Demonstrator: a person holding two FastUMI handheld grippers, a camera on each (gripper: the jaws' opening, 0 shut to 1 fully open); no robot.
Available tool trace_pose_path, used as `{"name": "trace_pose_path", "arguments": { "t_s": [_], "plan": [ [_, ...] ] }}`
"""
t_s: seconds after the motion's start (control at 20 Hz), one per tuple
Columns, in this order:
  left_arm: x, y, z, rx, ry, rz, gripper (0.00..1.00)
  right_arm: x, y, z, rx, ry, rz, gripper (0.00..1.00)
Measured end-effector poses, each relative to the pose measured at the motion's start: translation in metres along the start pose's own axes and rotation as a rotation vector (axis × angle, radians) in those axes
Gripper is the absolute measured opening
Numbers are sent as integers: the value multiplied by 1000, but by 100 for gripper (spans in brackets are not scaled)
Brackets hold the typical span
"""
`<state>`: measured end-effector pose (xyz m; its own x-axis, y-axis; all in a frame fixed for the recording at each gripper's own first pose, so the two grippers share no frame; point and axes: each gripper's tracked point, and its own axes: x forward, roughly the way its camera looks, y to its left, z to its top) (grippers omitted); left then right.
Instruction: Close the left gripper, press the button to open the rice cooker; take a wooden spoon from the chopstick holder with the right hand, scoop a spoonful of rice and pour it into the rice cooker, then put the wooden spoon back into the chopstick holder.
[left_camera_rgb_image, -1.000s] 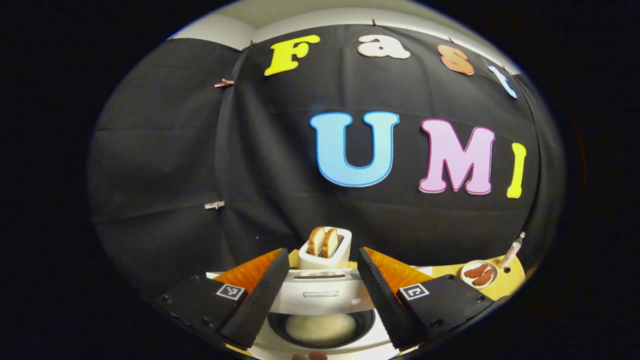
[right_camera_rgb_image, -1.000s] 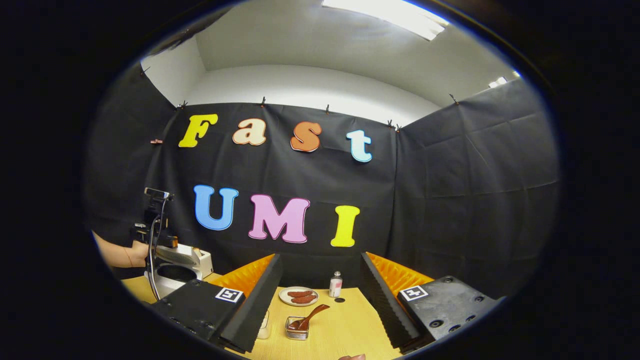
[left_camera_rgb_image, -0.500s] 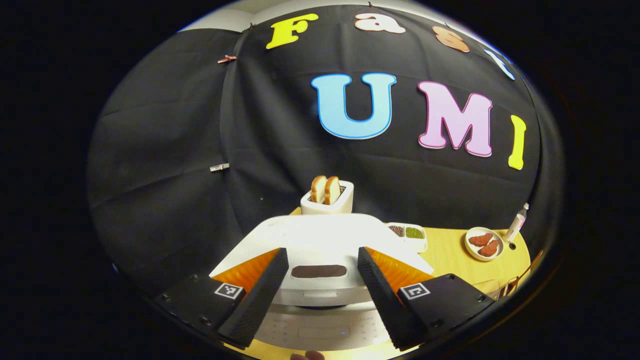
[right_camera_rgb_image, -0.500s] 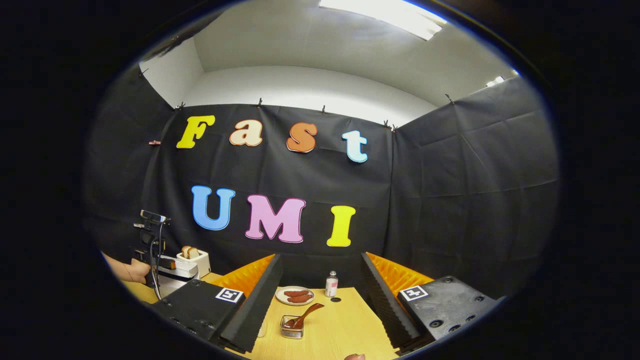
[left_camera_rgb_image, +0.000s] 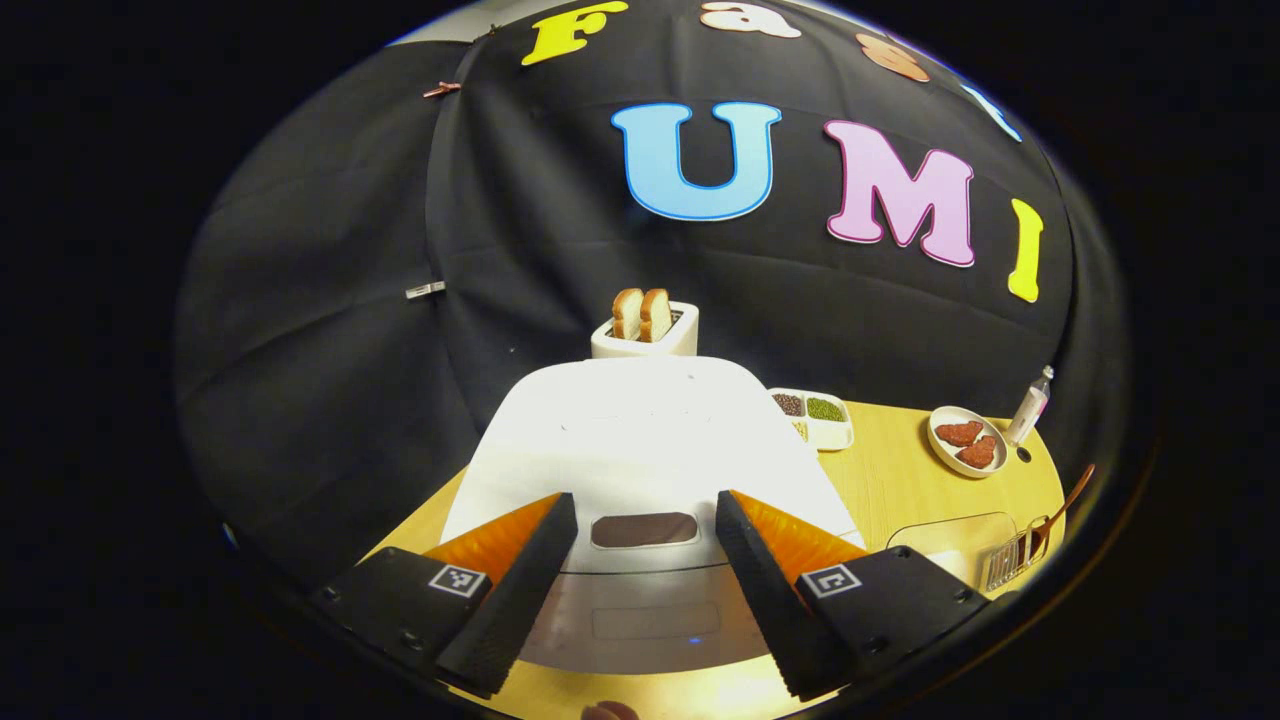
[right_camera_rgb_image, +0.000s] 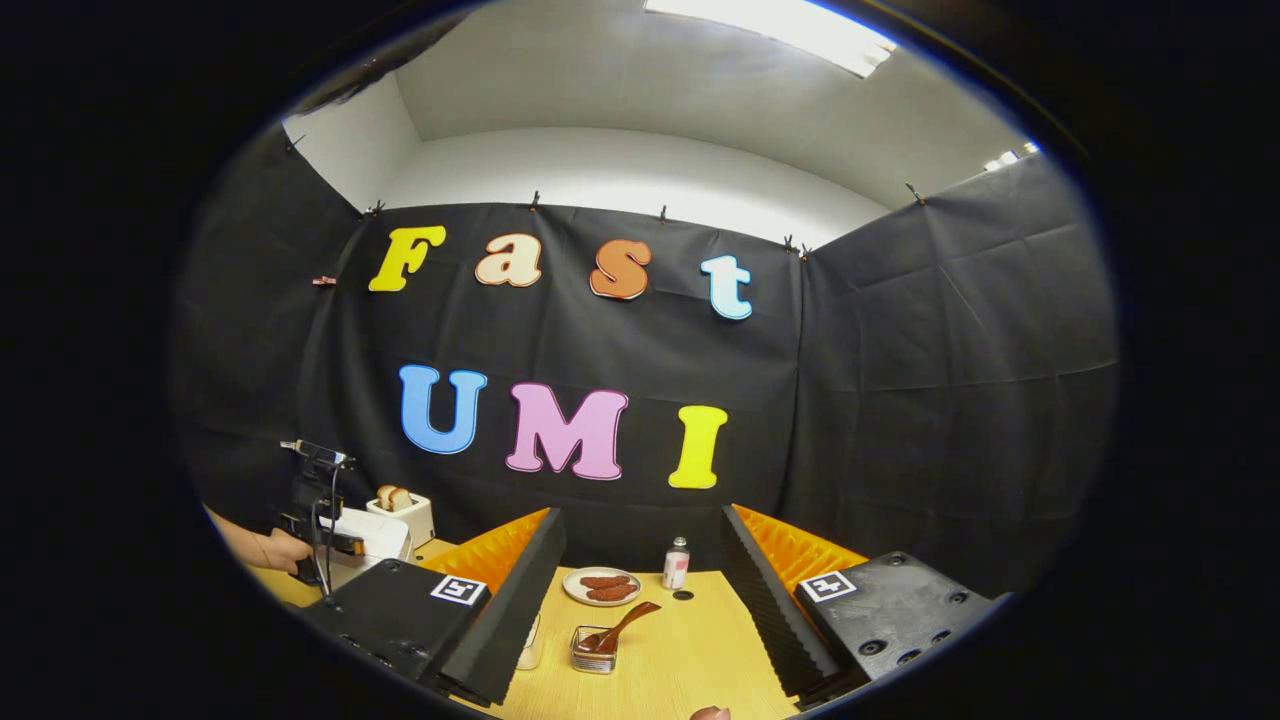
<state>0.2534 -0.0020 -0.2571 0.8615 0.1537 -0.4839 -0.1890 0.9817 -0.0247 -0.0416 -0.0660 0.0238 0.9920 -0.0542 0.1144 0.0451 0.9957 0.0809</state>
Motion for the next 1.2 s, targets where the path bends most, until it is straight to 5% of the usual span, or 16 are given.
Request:
{"name": "trace_pose_path", "arguments": {
  "t_s": [0.55,1.2],
  "plan": [
    [-10,-2,13,60,-73,-27,98,2,11,-4,0,7,29,98],
    [-180,-7,121,44,-452,-244,94,42,37,-21,10,52,10,96]
  ]
}}
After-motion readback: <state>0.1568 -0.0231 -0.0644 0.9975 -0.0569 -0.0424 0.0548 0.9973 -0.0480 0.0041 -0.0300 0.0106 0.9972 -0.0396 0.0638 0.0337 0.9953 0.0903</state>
